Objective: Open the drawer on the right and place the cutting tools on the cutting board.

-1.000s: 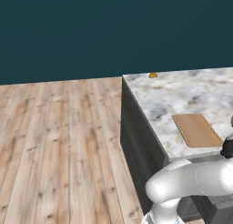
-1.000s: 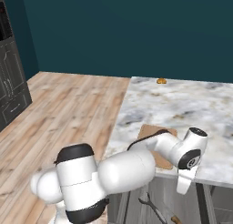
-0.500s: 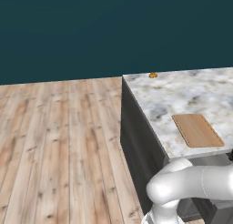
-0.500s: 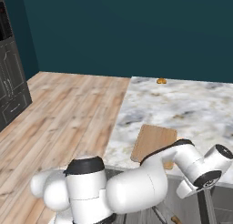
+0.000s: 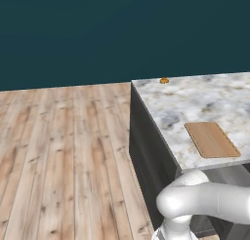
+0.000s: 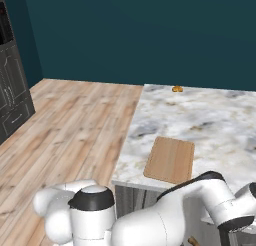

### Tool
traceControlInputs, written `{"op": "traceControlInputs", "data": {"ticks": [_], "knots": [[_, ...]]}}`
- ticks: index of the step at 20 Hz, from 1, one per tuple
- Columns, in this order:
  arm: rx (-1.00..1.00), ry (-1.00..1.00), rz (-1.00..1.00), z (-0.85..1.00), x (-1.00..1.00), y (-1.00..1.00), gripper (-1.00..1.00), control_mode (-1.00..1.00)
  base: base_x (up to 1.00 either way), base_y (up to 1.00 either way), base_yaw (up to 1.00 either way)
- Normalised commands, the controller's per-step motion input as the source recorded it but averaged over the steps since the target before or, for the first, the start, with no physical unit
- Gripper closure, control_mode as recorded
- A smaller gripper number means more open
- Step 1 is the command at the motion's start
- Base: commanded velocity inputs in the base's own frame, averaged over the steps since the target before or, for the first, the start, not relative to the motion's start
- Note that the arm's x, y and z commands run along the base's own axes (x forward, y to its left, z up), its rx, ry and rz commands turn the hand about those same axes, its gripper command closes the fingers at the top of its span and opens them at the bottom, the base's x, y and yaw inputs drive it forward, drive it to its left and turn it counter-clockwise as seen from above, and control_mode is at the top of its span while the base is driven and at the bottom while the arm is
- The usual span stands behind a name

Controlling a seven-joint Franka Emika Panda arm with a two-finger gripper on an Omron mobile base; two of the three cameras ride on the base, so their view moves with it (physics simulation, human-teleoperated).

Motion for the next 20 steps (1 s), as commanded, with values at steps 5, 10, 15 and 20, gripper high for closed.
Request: {"op": "traceControlInputs", "data": {"ticks": [5,10,15,20], "knots": [[-0.02,0.07,-0.19,0.0,0.26,0.08,-1.0,-1.0,0.0,0.0,0.0],[-0.01,0.08,-0.09,0.0,0.43,0.05,-1.0,-1.0,0.0,0.0,0.0],[-0.01,0.19,-0.2,0.0,0.76,0.17,-1.0,-1.0,0.0,0.0,0.0],[-0.01,0.17,-0.21,0.0,0.58,0.09,-1.0,-1.0,0.0,0.0,0.0]]}}
